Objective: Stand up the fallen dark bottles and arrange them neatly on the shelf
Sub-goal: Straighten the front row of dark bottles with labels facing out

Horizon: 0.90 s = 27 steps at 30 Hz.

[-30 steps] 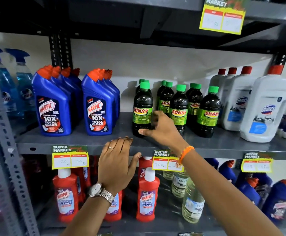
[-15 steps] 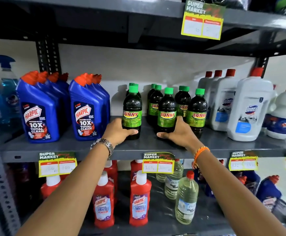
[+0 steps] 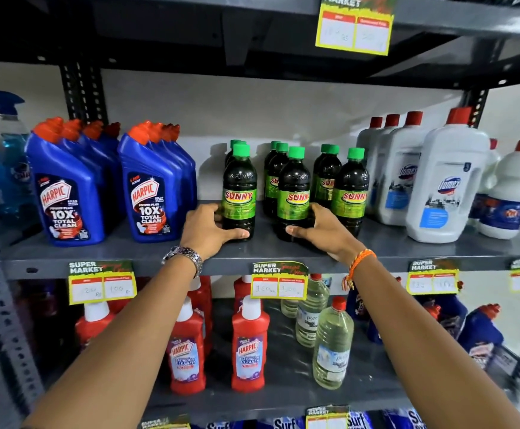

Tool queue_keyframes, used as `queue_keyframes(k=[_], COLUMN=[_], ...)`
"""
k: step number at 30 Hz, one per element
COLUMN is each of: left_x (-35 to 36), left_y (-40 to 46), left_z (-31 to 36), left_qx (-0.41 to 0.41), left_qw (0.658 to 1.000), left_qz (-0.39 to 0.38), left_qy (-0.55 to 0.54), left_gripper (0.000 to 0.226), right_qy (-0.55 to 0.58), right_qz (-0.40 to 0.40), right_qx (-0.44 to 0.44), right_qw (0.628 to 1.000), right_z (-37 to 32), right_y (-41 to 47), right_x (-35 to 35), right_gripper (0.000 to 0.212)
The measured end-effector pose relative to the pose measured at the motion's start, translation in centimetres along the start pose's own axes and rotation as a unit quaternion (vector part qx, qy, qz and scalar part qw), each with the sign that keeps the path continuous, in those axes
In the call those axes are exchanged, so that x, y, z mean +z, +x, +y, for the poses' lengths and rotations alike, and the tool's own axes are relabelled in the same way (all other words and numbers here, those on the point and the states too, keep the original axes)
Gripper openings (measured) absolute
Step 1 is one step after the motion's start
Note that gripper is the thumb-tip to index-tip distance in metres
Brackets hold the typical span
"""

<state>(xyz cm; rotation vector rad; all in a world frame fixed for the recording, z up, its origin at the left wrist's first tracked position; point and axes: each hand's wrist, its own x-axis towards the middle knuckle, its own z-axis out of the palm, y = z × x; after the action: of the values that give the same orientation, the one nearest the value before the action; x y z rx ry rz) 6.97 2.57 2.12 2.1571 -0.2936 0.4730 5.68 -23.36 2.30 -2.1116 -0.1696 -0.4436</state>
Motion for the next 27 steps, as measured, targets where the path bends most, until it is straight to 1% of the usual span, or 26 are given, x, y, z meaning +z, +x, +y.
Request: queue_keyframes(k=[5, 9, 15, 24, 27], left_x=[-0.04, 0.05, 0.15, 0.12, -0.08], left_y=[0.08, 0.19, 0.25, 0.18, -0.02], left_z=[-0.14, -0.25, -0.21, -0.28, 0.11], left_qx=[0.001, 0.003, 0.006, 0.002, 0.001], left_qw=[1.000, 1.000, 1.000, 1.000, 1.000], left_qz=[-0.010, -0.007, -0.005, -0.003, -0.009], left_qy=[-0.006, -0.008, -0.010, -0.006, -0.004], left_gripper=[0.081, 0.082, 0.079, 0.080, 0.081], right_qy=[-0.060, -0.074, -0.086, -0.081, -0.061], right_qz=[0.027, 0.045, 0.051, 0.049, 0.044], right_qx=[-0.012, -0.006, -0.002, 0.017, 0.032], right_qw=[0.998, 0.996, 0.995, 0.995, 0.997], right_z=[-0.31, -0.19, -0.29, -0.47, -0.46], right_y=[-0.24, -0.36, -0.34, -0.44, -0.46], right_x=[0.31, 0.18, 0.23, 0.24, 0.05], right_gripper=[0.064, 0.070, 0.075, 0.076, 0.077])
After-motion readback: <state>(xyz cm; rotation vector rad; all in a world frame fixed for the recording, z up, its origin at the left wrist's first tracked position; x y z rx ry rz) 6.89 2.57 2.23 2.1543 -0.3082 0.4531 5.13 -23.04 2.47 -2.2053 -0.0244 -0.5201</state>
